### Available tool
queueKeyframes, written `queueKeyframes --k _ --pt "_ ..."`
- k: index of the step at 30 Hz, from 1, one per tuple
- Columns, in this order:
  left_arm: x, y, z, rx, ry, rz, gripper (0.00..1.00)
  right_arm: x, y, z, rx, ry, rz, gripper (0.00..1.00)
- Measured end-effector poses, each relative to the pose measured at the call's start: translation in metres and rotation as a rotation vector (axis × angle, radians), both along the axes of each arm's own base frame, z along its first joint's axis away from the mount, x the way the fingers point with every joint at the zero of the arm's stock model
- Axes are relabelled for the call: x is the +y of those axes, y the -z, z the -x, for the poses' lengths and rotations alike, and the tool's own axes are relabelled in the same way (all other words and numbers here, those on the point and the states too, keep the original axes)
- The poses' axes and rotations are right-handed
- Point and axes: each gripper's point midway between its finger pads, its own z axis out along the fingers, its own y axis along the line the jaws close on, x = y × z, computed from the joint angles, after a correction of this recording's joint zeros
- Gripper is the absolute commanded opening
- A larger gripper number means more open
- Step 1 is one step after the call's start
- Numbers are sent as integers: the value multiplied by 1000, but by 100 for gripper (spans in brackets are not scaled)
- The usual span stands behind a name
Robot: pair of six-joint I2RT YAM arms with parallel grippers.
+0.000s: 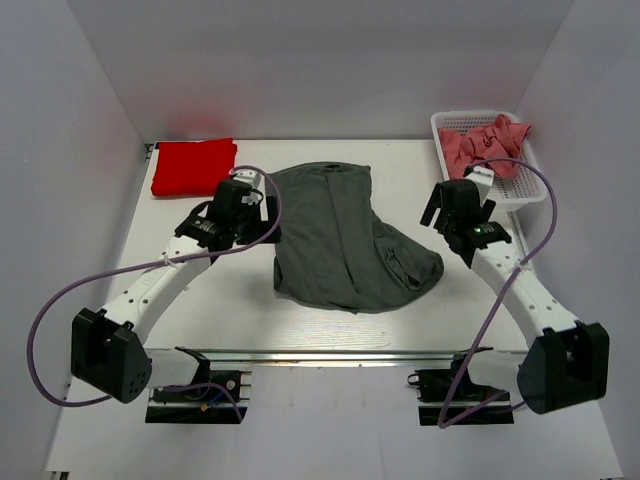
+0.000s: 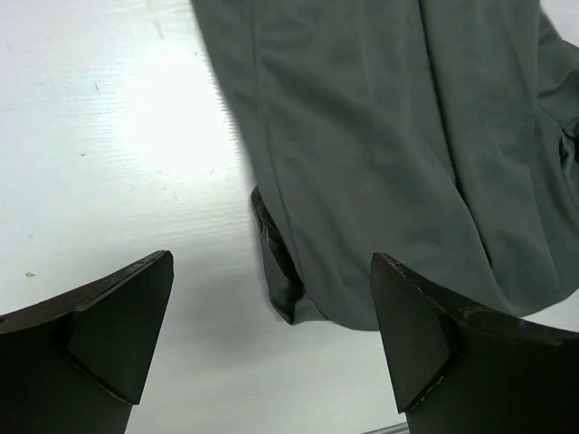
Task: Fold and stack the t-shirts
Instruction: Flatten out the tshirt
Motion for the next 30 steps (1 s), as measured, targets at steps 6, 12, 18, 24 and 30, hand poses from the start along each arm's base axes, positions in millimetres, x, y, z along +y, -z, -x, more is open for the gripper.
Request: queueKeyframes --k 6,12,18,24,30 --pt "-8 -11 -18 -16 -15 16 100 17 1 -12 65 -37 -49 90" --pt "-30 2 -85 -5 -20 -35 100 44 27 -3 158 -160 -134 90" --pt "-61 48 -165 33 24 -96 100 67 97 46 378 -287 -225 90" --pt "-76 114 -196 133 50 -145 89 77 131 82 503 -336 -280 90" --pt "-54 151 -174 235 -18 -228 72 78 151 88 566 -332 -286 90"
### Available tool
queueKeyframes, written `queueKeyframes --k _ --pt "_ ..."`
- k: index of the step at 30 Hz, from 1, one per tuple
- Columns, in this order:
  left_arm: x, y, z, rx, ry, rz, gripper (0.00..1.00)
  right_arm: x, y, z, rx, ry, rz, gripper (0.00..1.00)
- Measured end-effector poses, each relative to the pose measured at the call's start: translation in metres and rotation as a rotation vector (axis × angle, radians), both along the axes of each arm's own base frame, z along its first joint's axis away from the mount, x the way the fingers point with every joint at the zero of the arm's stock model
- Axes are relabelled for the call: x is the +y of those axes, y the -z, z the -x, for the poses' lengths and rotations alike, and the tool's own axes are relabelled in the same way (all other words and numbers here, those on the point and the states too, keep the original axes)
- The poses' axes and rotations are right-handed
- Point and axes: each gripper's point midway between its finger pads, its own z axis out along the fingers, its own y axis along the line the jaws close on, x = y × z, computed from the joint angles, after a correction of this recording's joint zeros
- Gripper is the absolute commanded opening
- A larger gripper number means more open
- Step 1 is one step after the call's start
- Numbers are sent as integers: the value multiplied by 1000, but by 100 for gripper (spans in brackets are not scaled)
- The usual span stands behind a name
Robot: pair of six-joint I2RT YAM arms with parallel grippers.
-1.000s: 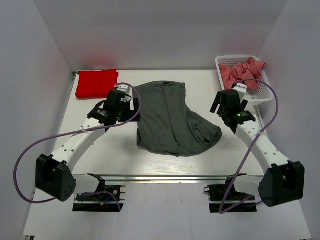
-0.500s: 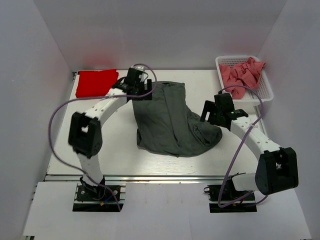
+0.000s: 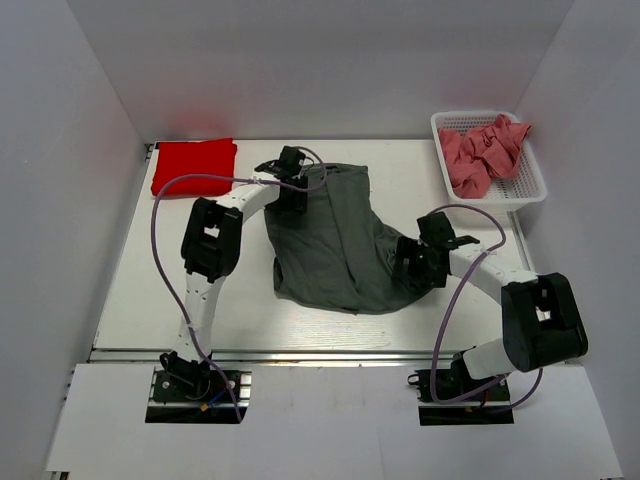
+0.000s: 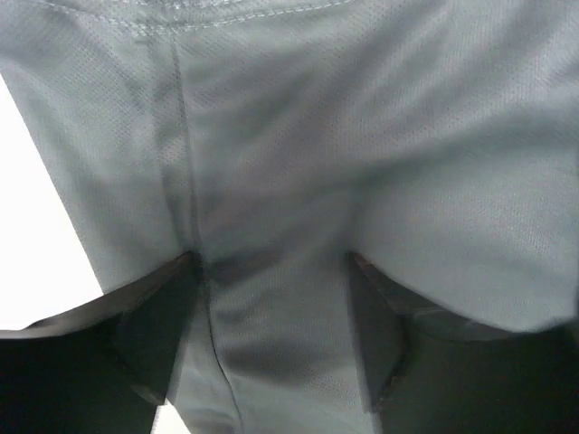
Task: Fold and stack the t-shirts
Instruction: Flatten out the tshirt
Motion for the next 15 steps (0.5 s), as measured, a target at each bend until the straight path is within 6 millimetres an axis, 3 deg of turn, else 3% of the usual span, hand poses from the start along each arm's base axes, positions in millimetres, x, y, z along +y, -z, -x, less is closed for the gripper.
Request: queueKeyframes --k 2,3,5,6,7,9,12,15 --pt "5 0 4 0 -20 -13 59 0 5 -1 9 2 2 90" --pt "7 1 5 1 -31 -15 40 1 5 -4 2 5 0 90" --pt "9 1 8 3 -42 -20 22 1 6 -8 -1 15 4 90" --pt "11 1 10 4 -50 -22 8 1 6 -12 0 24 8 90" --pt "12 1 12 5 -63 -22 3 2 5 -17 -3 30 11 90" --pt "19 1 21 11 -84 -36 1 1 6 -31 -5 50 30 90" --pt "32 3 50 44 -110 -49 13 -1 7 -58 -15 94 63 90" --pt "49 4 108 115 -123 -50 27 -4 8 -97 -18 130 92 90"
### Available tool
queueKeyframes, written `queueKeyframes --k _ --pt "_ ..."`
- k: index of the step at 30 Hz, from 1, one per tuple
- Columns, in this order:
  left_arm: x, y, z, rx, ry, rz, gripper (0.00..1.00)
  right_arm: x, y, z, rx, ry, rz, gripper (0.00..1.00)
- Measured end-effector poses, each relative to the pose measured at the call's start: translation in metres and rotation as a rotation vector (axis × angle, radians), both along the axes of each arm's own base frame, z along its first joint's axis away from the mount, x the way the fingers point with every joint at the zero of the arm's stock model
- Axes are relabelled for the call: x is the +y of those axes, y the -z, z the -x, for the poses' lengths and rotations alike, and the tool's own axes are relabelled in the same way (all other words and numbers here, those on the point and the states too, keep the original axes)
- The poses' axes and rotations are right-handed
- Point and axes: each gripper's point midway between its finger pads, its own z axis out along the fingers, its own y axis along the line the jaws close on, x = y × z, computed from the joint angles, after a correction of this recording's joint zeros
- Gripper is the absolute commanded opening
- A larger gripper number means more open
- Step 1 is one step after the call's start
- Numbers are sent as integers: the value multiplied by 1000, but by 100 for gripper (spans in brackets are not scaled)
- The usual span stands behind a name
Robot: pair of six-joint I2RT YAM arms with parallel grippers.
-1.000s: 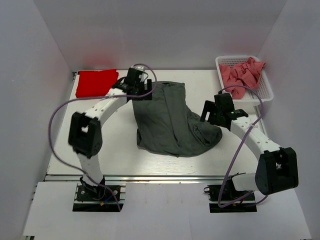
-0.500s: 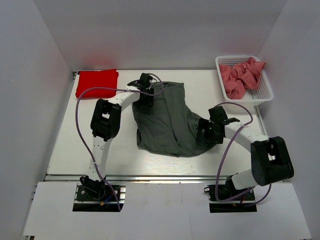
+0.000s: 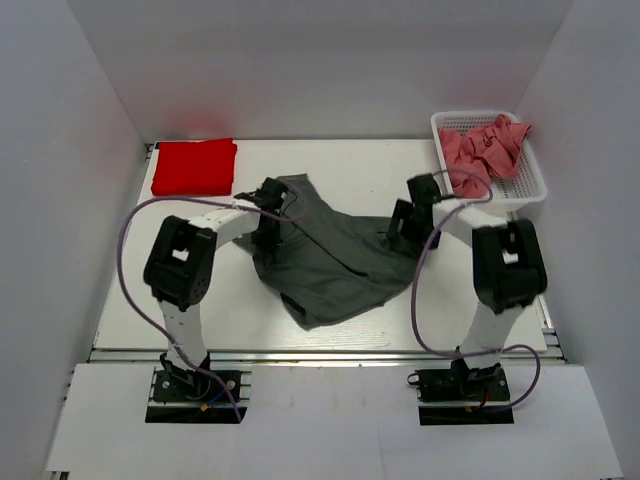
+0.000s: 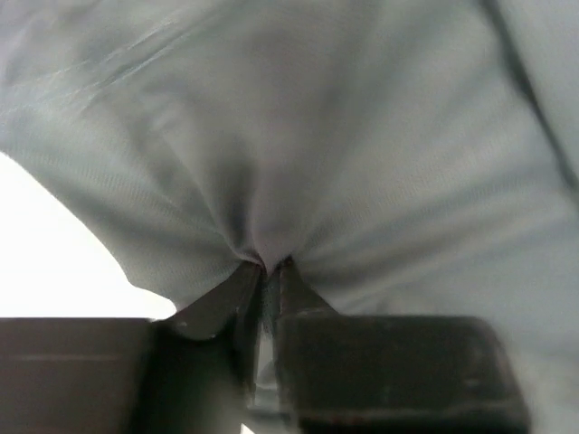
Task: Fold and stack the t-shirts
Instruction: Flatten out the tshirt
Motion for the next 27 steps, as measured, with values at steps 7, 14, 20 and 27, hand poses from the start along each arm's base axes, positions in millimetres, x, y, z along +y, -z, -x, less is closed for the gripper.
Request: queueKeyframes --k 7,14,20,27 --pt "-6 -8 122 131 78 202 100 3 -12 -136 -126 -11 -6 90" --pt "-2 -62 109 -46 45 217 100 5 -59 -164 -264 -137 19 90" --pt "30 -71 84 -142 -50 83 98 4 -114 -101 -348 -175 -18 90" --pt "56 -54 72 -154 -99 -13 89 6 -107 -32 -307 -155 -100 90"
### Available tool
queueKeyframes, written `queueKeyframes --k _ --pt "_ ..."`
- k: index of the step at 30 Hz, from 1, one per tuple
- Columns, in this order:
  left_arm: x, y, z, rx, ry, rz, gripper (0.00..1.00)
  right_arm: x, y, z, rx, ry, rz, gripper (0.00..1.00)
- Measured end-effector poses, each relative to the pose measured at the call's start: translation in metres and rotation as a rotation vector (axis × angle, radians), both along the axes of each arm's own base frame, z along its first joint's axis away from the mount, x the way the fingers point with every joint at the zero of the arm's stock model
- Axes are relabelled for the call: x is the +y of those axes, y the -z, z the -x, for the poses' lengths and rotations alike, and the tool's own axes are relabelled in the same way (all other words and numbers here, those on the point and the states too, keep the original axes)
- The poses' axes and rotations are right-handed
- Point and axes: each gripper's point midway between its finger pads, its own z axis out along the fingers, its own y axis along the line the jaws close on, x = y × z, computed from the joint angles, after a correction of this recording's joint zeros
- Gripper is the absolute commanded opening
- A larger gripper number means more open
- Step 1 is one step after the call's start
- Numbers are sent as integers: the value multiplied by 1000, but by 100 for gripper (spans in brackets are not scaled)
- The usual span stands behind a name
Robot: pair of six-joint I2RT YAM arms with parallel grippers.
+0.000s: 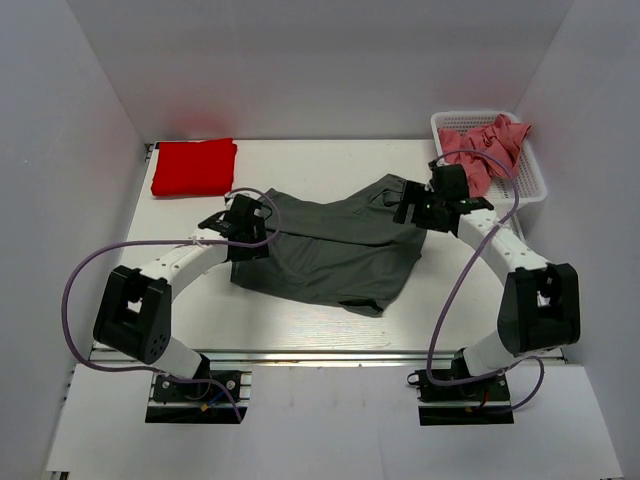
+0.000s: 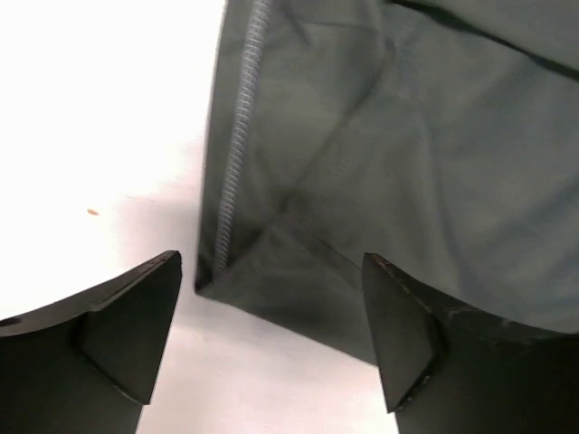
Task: Fold and stack the t-shirts
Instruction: Flatten out the tshirt
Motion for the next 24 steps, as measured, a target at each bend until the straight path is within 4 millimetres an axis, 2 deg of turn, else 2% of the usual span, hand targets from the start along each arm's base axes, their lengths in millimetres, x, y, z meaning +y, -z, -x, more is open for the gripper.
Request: queueKeyframes --k 5,10,18,21,23,24 --pt "13 15 -7 -5 -12 8 76 12 7 36 46 -38 -50 90" --pt "9 28 -11 17 15 38 64 13 5 61 62 -51 -46 90" --pt "6 47 3 64 62 70 58 1 20 84 137 -30 -3 90" --pt "8 50 8 80 57 69 48 -1 24 91 163 -33 5 90" --pt "8 51 8 81 59 70 36 -1 25 93 170 -39 9 90" --pt "8 51 8 80 56 72 36 -1 24 94 172 -44 11 90"
